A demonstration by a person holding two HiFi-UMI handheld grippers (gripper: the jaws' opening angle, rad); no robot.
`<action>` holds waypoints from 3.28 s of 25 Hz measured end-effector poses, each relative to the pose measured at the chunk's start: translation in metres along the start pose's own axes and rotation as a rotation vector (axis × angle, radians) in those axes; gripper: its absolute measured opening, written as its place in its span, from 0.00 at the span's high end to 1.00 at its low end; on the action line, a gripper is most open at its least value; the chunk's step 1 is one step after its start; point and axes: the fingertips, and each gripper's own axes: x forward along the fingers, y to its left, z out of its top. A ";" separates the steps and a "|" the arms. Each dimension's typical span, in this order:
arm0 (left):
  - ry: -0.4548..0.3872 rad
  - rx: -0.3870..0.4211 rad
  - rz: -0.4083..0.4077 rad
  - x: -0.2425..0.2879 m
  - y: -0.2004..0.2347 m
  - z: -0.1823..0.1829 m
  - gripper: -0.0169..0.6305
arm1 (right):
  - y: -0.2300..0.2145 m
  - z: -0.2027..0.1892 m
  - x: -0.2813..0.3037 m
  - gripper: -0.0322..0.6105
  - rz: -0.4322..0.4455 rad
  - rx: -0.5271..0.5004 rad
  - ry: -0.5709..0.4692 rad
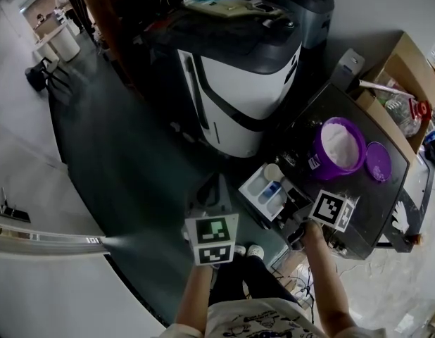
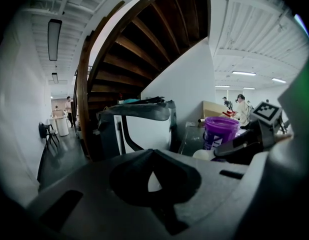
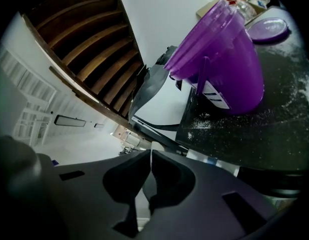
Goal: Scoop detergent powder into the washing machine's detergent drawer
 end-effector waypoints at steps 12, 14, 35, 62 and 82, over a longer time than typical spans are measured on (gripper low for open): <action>0.033 -0.021 0.008 0.007 0.014 -0.019 0.97 | -0.018 -0.020 0.023 0.92 -0.148 -0.354 0.070; 0.039 -0.024 0.008 0.008 0.016 -0.022 0.97 | -0.019 -0.022 0.027 0.92 -0.174 -0.437 0.084; 0.072 -0.056 0.032 0.008 0.030 -0.043 0.97 | -0.038 -0.055 0.059 0.92 -0.389 -1.144 0.300; 0.092 -0.072 0.054 0.007 0.044 -0.056 0.97 | -0.065 -0.093 0.079 0.92 -0.568 -1.882 0.483; 0.052 -0.076 0.058 0.004 0.046 -0.036 0.97 | -0.032 -0.062 0.058 0.92 -0.507 -1.450 0.232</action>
